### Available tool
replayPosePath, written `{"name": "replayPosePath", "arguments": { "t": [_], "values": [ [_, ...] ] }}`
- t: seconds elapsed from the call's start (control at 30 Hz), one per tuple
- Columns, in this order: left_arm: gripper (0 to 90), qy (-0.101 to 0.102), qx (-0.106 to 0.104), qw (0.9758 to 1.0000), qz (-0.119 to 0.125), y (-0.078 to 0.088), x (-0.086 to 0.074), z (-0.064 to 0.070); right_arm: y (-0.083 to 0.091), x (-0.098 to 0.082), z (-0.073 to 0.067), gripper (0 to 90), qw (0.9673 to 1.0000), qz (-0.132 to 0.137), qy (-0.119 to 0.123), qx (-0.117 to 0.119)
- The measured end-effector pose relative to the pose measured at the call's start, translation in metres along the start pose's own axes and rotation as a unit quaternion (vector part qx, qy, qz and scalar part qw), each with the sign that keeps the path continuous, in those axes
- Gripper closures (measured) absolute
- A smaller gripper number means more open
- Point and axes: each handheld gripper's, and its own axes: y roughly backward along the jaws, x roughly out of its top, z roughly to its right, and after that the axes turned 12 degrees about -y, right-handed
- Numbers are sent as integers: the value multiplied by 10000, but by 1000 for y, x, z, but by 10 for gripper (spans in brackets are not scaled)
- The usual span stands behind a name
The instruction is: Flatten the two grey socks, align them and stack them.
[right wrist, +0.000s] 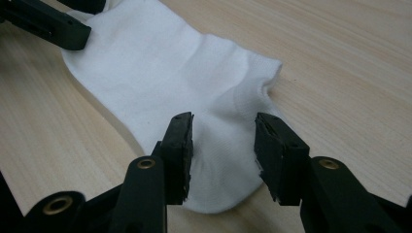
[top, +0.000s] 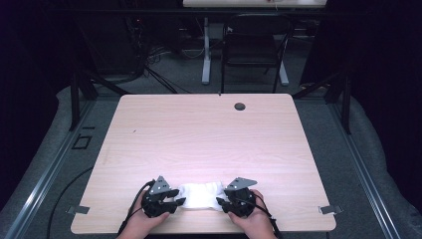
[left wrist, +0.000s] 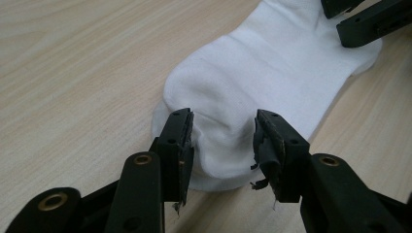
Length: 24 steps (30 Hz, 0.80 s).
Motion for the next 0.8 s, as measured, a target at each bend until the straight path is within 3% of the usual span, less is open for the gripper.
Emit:
{"name": "replayPosePath", "arguments": {
  "t": [0.57, 0.6, 0.8],
  "values": [
    [560, 110, 170, 9998, 2, -10, 9, -18, -12, 18, 12, 583, 9997, 2, -247, 31],
    [558, 189, 173, 9997, 12, -11, 9, -18, -12, 19, 13, 583, 9996, -12, -268, 33],
    [552, 244, 188, 9995, 36, -14, 11, -25, -17, 25, 14, 573, 9997, -34, -243, 12]
  ]
}}
